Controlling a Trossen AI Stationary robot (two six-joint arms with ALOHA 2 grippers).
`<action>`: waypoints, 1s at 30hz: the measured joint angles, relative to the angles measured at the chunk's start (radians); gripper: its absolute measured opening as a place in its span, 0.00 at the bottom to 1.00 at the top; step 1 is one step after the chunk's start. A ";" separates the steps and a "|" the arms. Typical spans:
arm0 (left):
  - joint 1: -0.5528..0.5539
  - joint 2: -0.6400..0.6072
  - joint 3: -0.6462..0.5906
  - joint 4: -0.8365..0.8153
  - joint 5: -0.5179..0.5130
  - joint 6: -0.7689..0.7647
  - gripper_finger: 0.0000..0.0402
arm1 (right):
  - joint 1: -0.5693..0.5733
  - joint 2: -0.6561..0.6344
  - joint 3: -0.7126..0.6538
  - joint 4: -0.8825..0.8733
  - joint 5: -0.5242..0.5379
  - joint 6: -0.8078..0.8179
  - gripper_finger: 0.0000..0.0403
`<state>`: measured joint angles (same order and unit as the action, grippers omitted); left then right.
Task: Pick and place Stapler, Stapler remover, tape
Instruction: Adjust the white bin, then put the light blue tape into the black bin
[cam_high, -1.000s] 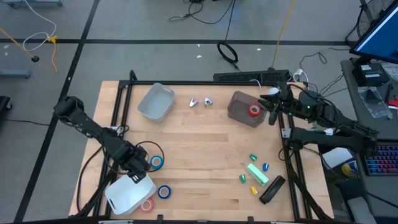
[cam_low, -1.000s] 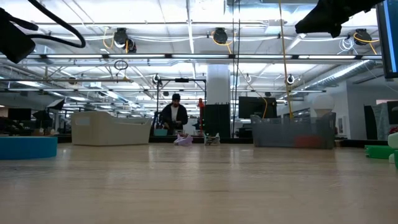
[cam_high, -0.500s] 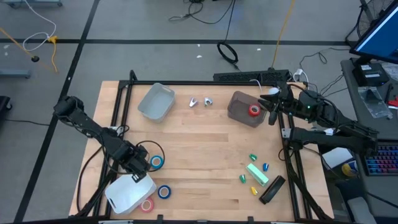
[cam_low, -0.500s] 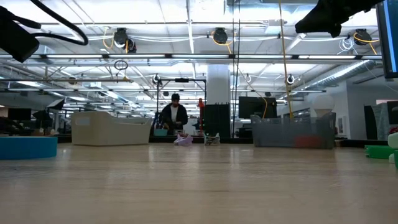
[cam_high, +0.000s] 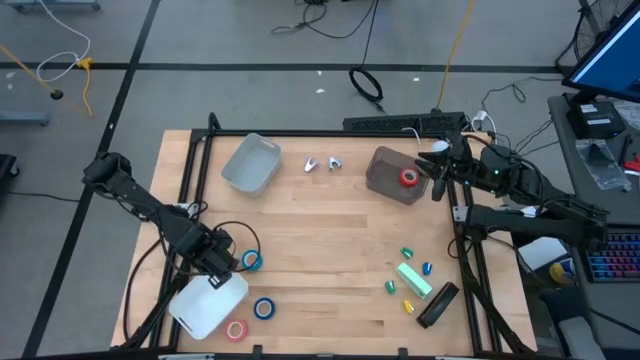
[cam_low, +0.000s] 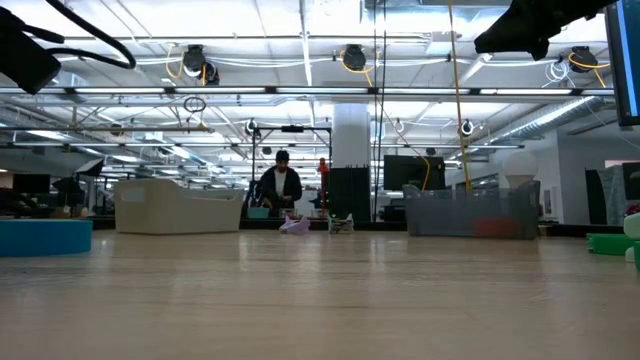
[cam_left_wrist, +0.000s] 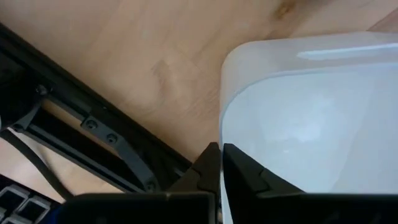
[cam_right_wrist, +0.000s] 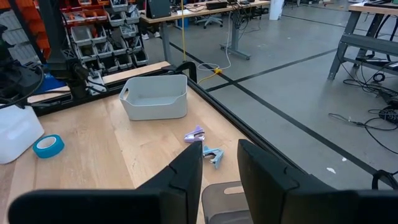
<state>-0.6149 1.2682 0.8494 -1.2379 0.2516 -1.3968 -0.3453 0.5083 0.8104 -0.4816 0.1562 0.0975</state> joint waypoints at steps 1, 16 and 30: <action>0.000 0.000 0.000 0.002 0.000 0.003 0.05 | 0.000 0.000 0.000 0.000 0.000 0.000 0.23; 0.000 -0.038 0.065 0.003 0.003 -0.023 0.18 | 0.000 0.000 0.000 0.000 0.000 0.000 0.23; -0.005 0.002 0.356 0.217 -0.300 0.126 0.16 | 0.000 0.000 0.000 0.000 0.000 0.002 0.23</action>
<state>-0.6201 1.2707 1.2051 -1.0205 -0.0487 -1.2712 -0.3454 0.5079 0.8104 -0.4816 0.1562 0.0990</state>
